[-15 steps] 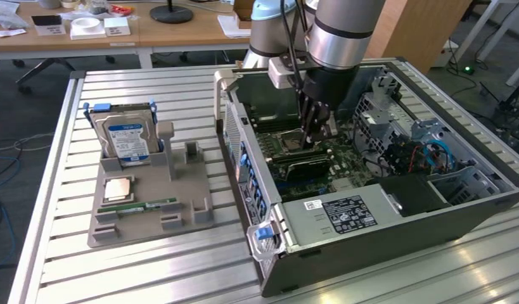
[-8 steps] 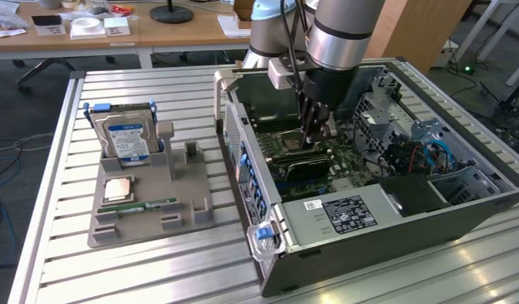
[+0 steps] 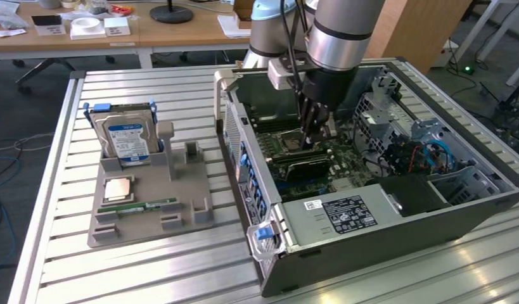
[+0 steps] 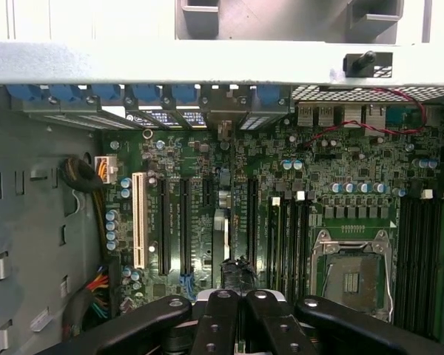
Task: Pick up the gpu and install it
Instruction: 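Press down on the gpu until it lock into place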
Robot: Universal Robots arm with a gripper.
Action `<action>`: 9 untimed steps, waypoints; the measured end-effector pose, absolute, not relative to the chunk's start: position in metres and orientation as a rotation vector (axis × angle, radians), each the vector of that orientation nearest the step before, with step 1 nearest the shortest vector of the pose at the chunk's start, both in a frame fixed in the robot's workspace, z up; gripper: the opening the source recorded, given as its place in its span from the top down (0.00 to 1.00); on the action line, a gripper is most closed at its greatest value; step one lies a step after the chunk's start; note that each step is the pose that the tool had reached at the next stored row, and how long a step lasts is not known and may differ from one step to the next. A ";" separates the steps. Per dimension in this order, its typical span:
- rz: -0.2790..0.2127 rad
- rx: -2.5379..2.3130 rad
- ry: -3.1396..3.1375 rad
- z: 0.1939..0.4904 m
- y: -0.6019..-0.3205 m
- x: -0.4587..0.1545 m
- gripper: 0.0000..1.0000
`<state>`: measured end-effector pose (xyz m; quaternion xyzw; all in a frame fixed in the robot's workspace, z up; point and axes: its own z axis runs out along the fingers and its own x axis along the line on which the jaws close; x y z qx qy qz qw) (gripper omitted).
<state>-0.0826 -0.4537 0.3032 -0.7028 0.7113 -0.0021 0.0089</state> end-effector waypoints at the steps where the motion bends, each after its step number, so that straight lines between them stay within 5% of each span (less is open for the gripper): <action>1: -0.007 -2.195 2.222 0.303 -0.454 -0.083 0.89; 9: -0.007 -2.196 2.222 0.293 -0.454 -0.083 0.89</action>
